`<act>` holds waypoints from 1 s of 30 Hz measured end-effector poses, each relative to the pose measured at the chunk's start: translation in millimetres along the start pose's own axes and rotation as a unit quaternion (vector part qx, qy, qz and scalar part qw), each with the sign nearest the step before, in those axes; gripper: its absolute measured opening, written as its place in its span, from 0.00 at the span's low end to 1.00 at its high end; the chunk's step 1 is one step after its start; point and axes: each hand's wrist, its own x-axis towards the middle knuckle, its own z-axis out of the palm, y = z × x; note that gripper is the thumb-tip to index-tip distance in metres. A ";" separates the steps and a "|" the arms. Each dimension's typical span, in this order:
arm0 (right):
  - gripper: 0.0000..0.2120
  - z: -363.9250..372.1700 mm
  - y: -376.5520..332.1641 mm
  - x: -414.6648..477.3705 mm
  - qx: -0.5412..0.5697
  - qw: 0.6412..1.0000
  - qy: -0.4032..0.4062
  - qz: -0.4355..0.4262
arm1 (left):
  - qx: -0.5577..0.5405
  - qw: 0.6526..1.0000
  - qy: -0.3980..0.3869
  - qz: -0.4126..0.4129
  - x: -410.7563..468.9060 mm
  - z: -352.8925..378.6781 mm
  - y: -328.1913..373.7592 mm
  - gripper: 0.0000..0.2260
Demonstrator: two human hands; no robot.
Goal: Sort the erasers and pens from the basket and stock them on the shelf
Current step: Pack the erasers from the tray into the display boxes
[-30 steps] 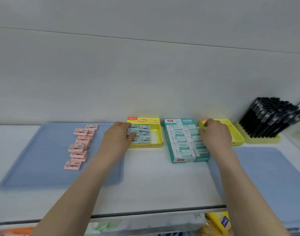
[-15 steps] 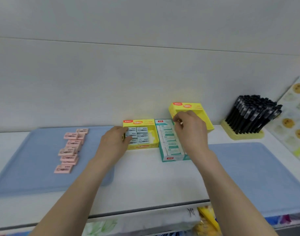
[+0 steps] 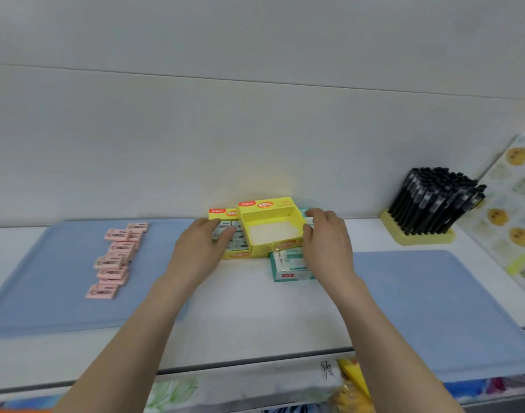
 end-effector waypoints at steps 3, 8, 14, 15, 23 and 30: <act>0.22 -9.8 33.5 -5.0 -0.061 0.994 -0.052 0.080 | 0.003 1.000 -0.012 0.006 -0.4 4.5 0.4 0.24; 0.13 -12.2 73.1 -18.2 -0.093 0.979 -0.151 0.096 | 0.015 1.000 -0.015 -0.013 -2.5 5.8 11.9 0.27; 0.18 -24.5 96.9 -25.0 -0.046 0.982 -0.175 0.059 | 0.024 0.999 -0.012 -0.019 -9.5 7.7 29.2 0.26; 0.19 -27.6 101.2 -24.4 -0.035 0.982 -0.177 0.060 | 0.025 0.999 -0.013 -0.020 -10.1 9.6 31.4 0.27; 0.12 -49.5 142.8 -11.7 0.026 0.985 -0.146 0.090 | 0.023 1.000 -0.013 0.017 -9.1 31.0 48.0 0.26; 0.16 -47.2 135.7 4.5 -0.021 0.991 -0.064 0.113 | 0.032 0.999 -0.021 0.037 -6.0 46.5 69.2 0.24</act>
